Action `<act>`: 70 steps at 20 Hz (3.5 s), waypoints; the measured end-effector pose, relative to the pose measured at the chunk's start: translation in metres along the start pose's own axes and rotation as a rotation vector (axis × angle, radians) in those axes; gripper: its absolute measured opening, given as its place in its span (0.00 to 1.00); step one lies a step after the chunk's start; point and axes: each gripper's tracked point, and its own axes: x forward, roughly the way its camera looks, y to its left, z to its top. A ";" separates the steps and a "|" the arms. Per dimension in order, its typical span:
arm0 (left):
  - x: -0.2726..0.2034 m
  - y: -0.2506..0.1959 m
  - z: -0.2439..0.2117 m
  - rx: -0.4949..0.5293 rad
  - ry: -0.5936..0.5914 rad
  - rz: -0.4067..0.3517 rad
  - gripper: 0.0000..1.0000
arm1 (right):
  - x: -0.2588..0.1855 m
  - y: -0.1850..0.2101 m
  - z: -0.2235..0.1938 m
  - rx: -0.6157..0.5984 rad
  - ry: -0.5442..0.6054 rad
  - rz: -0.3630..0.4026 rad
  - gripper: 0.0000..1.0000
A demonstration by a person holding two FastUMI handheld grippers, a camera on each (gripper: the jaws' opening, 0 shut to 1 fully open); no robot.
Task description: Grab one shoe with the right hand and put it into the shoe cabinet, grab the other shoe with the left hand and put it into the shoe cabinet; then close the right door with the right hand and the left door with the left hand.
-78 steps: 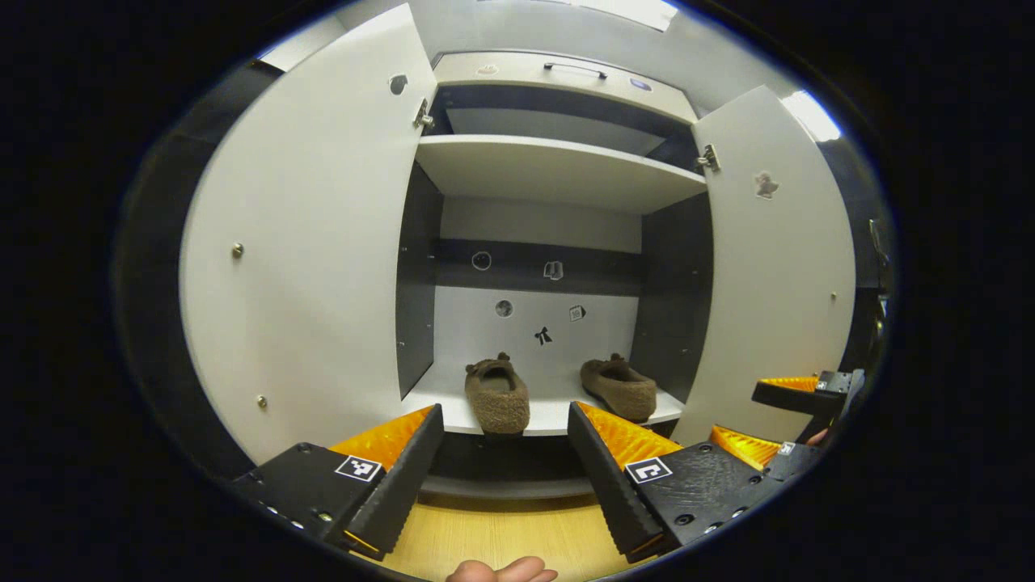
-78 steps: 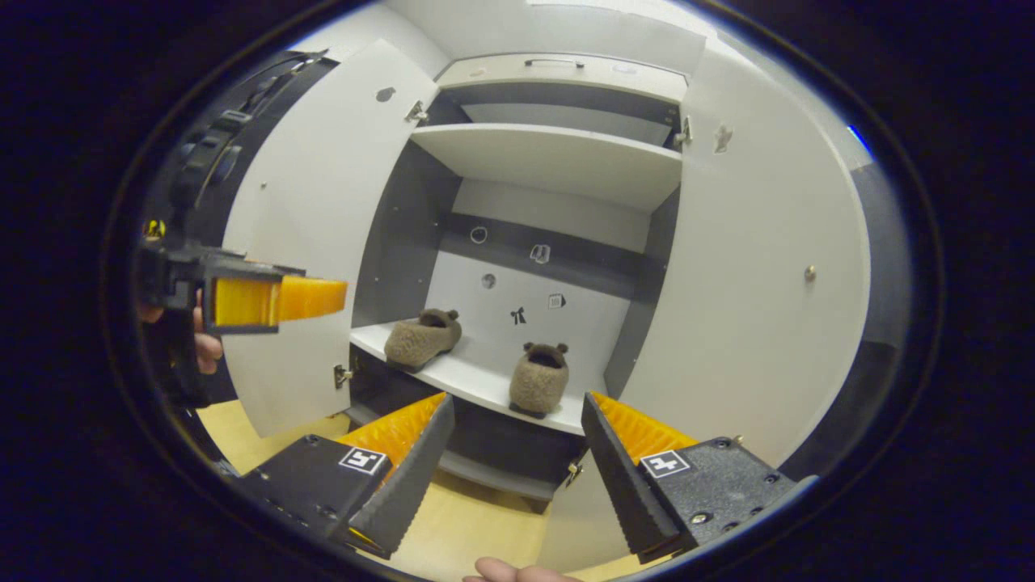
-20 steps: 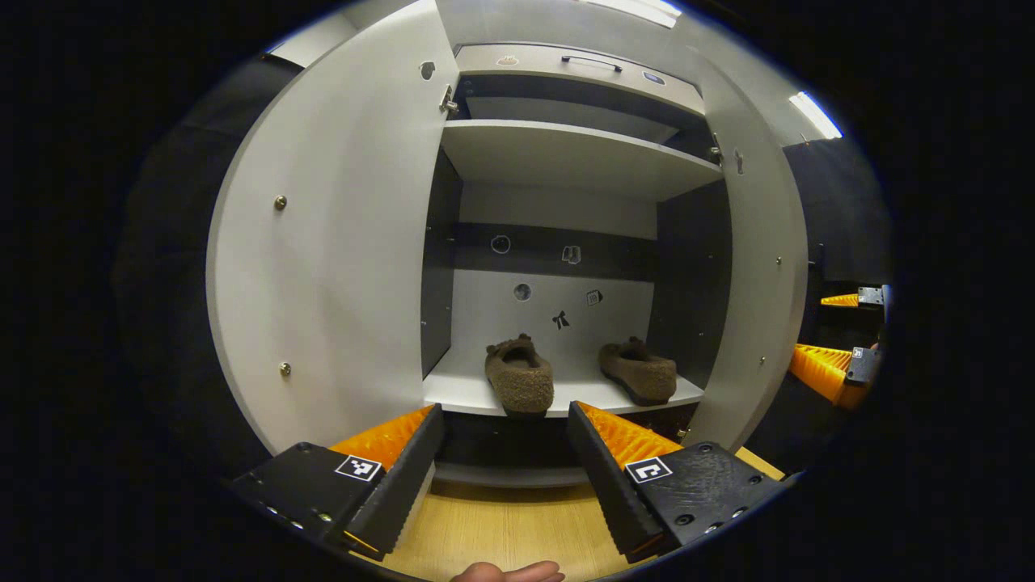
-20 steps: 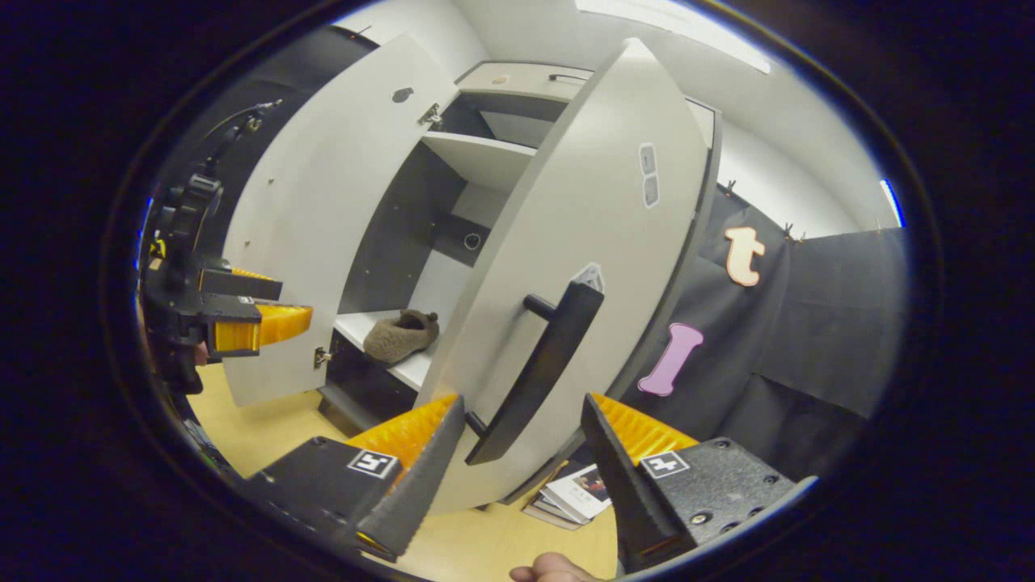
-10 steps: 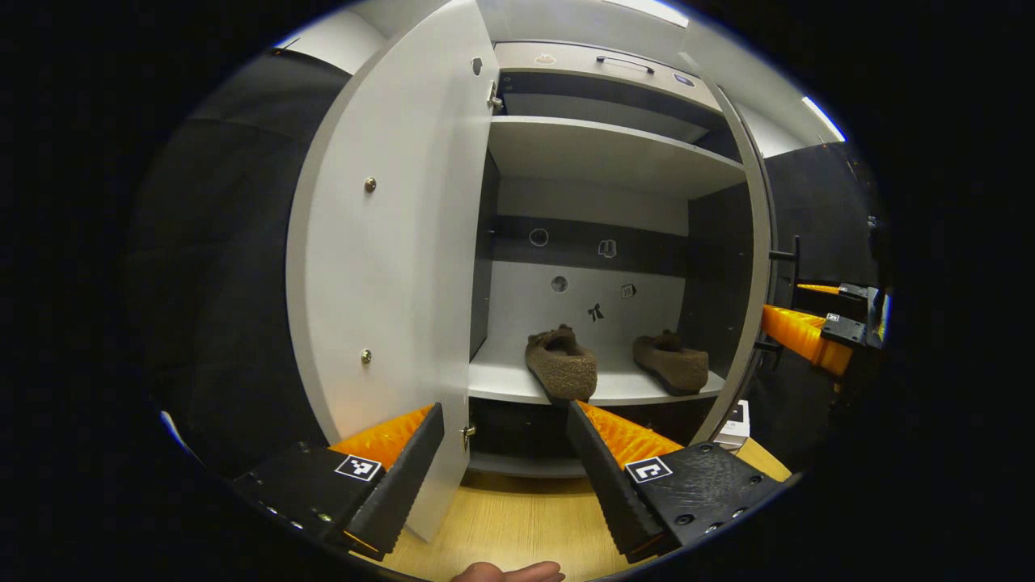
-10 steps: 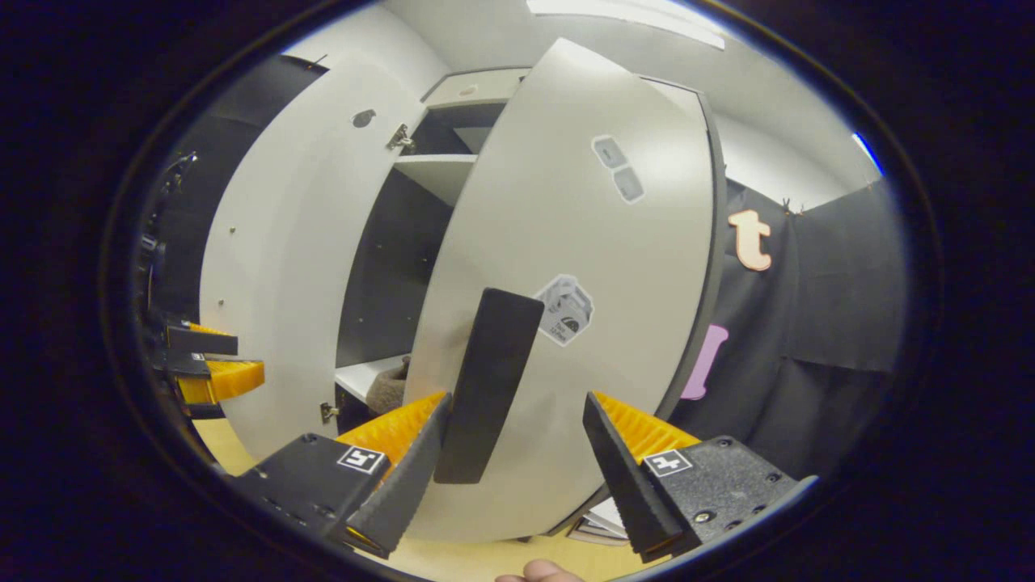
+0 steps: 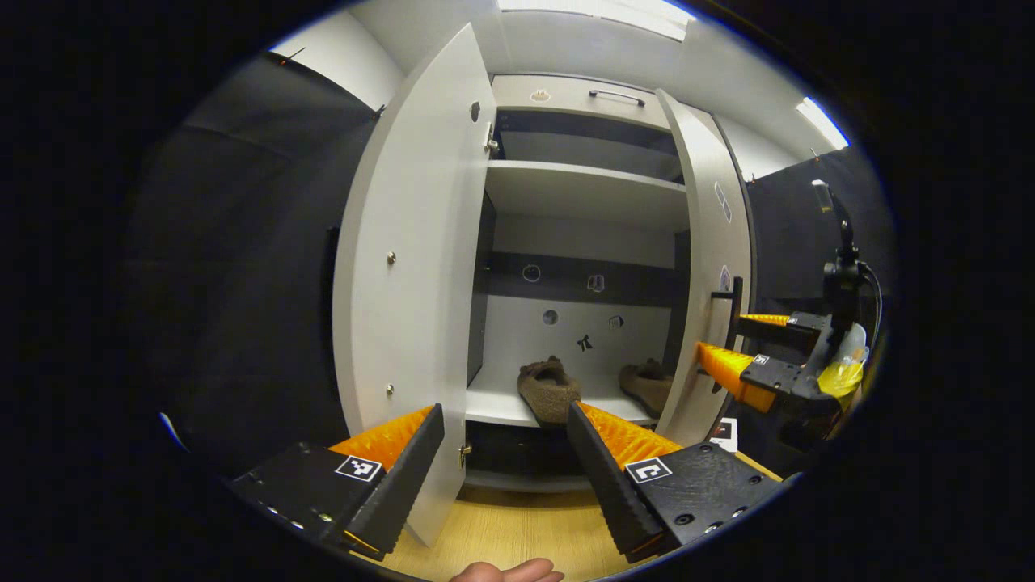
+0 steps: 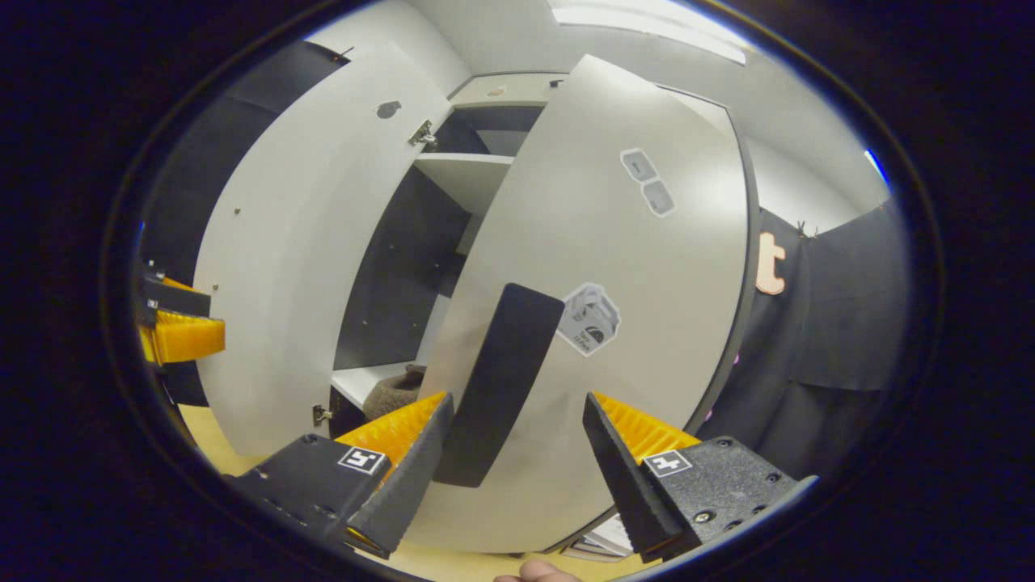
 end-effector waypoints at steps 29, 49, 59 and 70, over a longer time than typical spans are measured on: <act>-0.009 0.142 0.036 0.136 -0.081 0.234 0.90 | -0.053 0.031 0.014 -0.126 -0.071 -0.026 1.00; -0.001 0.075 0.025 0.002 -0.076 0.077 0.92 | -0.060 0.036 -0.010 -0.150 -0.010 0.004 1.00; 0.012 0.037 0.024 -0.002 -0.088 -0.027 0.92 | -0.066 0.021 -0.020 -0.155 0.011 -0.023 1.00; 0.070 -0.027 0.003 0.027 0.013 -0.261 0.92 | -0.090 -0.022 -0.050 -0.141 0.092 -0.124 1.00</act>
